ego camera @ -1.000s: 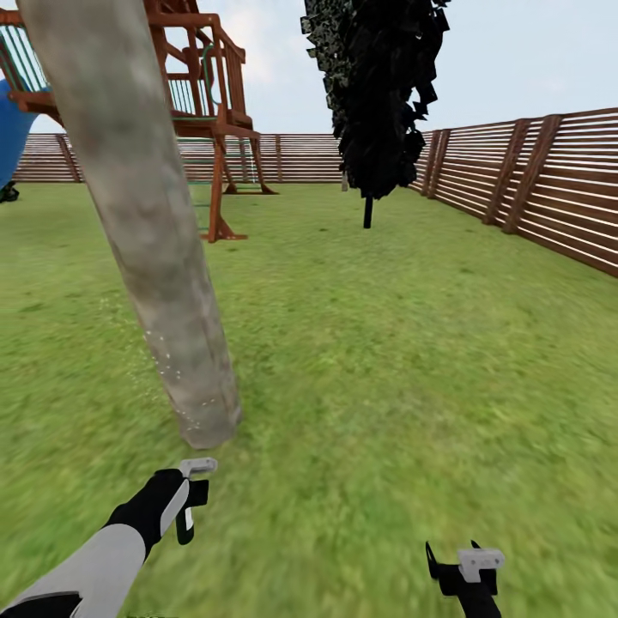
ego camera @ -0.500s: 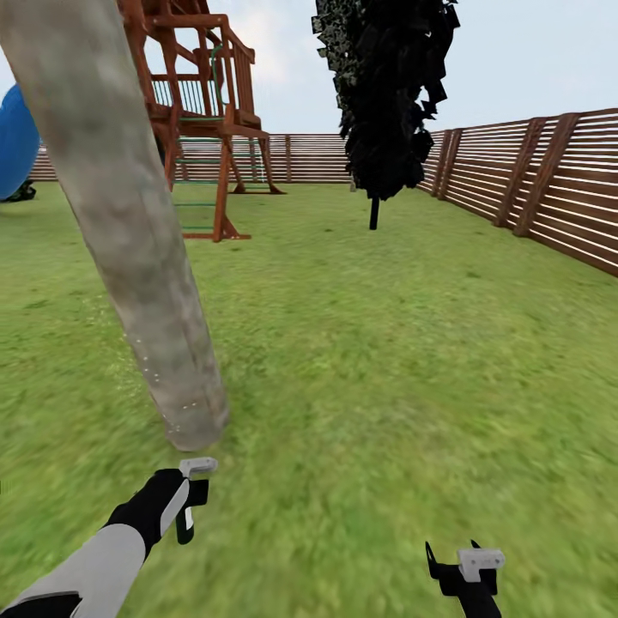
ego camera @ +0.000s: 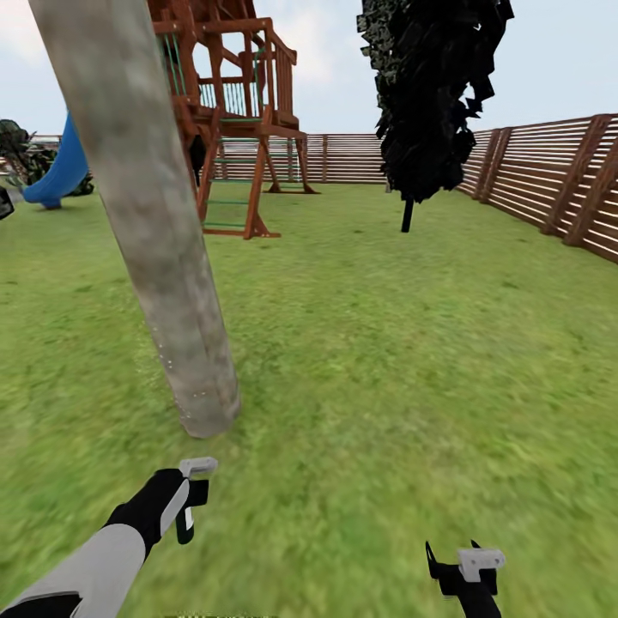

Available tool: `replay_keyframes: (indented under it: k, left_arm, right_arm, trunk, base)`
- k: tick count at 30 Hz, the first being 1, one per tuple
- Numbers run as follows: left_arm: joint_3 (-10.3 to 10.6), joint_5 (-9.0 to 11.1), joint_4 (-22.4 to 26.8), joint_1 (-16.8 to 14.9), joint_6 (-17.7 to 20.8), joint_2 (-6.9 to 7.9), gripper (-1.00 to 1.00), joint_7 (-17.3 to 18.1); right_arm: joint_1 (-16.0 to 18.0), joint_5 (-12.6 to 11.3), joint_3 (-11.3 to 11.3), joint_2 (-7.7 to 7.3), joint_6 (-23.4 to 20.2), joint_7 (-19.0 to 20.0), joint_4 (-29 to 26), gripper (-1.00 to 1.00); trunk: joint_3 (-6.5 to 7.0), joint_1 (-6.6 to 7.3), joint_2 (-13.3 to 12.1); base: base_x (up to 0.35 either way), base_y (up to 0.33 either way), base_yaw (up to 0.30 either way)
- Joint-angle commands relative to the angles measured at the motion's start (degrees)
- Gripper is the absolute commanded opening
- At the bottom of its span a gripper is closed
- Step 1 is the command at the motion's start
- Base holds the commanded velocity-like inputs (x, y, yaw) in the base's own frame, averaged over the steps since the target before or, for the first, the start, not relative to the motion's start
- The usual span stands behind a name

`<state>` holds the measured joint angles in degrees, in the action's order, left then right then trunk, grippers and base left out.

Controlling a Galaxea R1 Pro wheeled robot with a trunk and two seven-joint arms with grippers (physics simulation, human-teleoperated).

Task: In the garden, pick up the pesticide atomizer on the floor and spray pesticide onto both trees until each tree trunk is fully covered.

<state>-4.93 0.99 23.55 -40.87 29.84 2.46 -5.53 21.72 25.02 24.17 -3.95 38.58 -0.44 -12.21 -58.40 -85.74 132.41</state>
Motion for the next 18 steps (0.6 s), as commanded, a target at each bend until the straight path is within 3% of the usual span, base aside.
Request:
replay_keyframes:
  k: [1, 9, 18]
  left_arm:
    - [0.00, -0.02, 0.00, 0.00, 0.00, 0.00, -1.00, -0.01]
    - [0.00, 0.02, -0.08, 0.00, -0.03, 0.00, -1.00, 0.07]
    - [0.00, 0.02, -0.42, 0.00, -0.04, 0.00, -1.00, 0.17]
  right_arm:
    - [-0.01, 0.00, 0.00, 0.00, 0.00, 0.00, 0.01, 1.00]
    - [0.00, 0.00, 0.00, 0.00, 0.00, 0.00, 0.01, 1.00]
    - [0.01, 0.03, 0.00, 0.00, 0.00, 0.00, 0.08, 1.00]
  trunk:
    - [0.00, 0.00, 0.00]
    - [0.00, 0.00, 0.00]
    - [0.00, 0.00, 0.00]
  base:
    - [0.000, -0.274, 0.269]
    - [0.006, -0.274, 0.254]
    - [0.148, -0.259, 0.072]
